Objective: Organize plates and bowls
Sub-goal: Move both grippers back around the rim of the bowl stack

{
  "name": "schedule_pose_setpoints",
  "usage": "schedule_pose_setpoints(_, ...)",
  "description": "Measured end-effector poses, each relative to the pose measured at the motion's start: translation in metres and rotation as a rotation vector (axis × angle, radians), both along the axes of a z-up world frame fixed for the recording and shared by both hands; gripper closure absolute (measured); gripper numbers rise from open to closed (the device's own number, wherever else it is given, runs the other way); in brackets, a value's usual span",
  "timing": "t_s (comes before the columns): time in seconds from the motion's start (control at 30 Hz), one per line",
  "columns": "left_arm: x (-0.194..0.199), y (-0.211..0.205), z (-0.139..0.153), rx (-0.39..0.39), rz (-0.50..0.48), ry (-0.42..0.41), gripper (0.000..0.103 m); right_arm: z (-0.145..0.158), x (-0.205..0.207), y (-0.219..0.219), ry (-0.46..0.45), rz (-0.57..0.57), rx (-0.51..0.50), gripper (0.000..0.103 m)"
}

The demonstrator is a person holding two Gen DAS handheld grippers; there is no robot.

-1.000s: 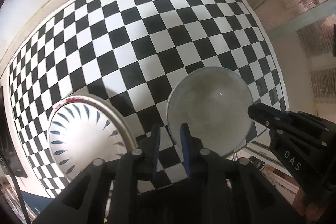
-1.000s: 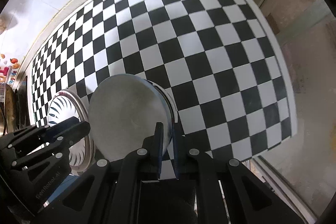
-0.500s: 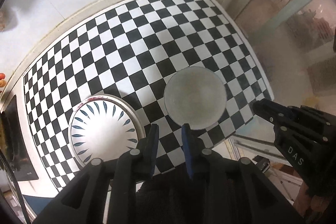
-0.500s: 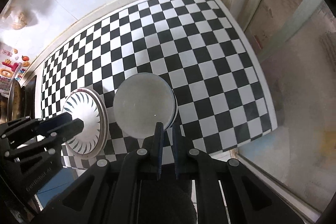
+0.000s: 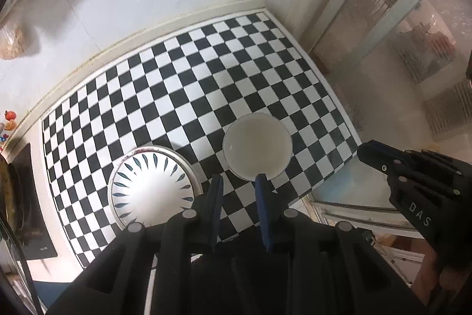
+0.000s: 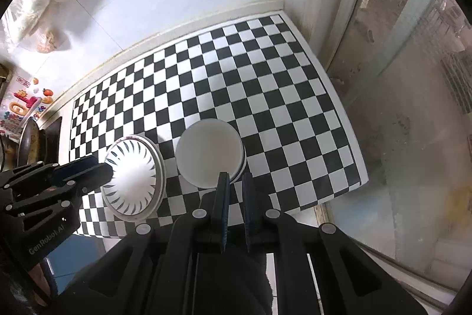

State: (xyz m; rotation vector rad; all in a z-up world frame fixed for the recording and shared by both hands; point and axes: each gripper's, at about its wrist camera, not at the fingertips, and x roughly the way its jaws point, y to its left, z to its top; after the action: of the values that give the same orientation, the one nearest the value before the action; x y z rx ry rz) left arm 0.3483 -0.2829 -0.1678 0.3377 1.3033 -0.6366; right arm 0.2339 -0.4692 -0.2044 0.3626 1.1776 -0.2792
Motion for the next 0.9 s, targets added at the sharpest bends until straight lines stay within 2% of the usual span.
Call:
schedule_pose_setpoints(0.27, 0.000, 0.005, 0.011, -0.014, 0.016, -0.024, 0.083, 0.011, -0.002, 0.001, -0.020, -0.008, 0.014, 0.093)
schedule_pose_setpoints(0.37, 0.006, 0.003, 0.002, 0.003, 0.023, -0.027, 0.071, 0.003, 0.004, -0.002, -0.007, -0.017, 0.034, 0.093)
schedule_pose_setpoints(0.4, 0.008, 0.003, -0.002, 0.003, 0.027, -0.020, 0.069, -0.001, 0.006, -0.005, -0.001, -0.023, 0.045, 0.086)
schedule_pose_setpoints(0.43, 0.012, 0.003, -0.009, 0.000, 0.032, -0.007, 0.067, -0.010, 0.010, -0.010, 0.007, -0.033, 0.066, 0.064)
schedule_pose_setpoints(0.47, 0.018, 0.002, -0.019, -0.002, 0.038, 0.021, 0.063, -0.016, 0.012, -0.013, 0.009, -0.044, 0.080, 0.049)
schedule_pose_setpoints(0.5, 0.022, 0.003, -0.026, -0.004, 0.041, 0.043, 0.061, -0.023, 0.015, -0.019, -0.002, -0.055, 0.101, 0.026)
schedule_pose_setpoints(0.53, 0.027, 0.003, -0.035, -0.011, 0.048, 0.066, 0.061, -0.029, 0.017, -0.022, -0.005, -0.059, 0.111, 0.021)
schedule_pose_setpoints(0.67, 0.053, 0.000, -0.089, -0.003, 0.075, 0.190, 0.054, -0.072, 0.029, -0.039, 0.049, -0.083, 0.205, 0.021)
schedule_pose_setpoints(0.73, 0.065, -0.001, -0.117, -0.001, 0.092, 0.268, 0.053, -0.098, 0.036, -0.046, 0.072, -0.083, 0.234, 0.007)
schedule_pose_setpoints(0.77, 0.070, -0.001, -0.131, 0.008, 0.110, 0.296, 0.053, -0.111, 0.039, -0.049, 0.081, -0.089, 0.244, 0.005)
schedule_pose_setpoints(0.83, 0.078, -0.002, -0.152, 0.001, 0.131, 0.352, 0.053, -0.139, 0.044, -0.054, 0.097, -0.089, 0.288, 0.005)
schedule_pose_setpoints(0.9, 0.085, -0.003, -0.176, -0.018, 0.151, 0.441, 0.053, -0.164, 0.048, -0.057, 0.133, -0.098, 0.321, 0.005)
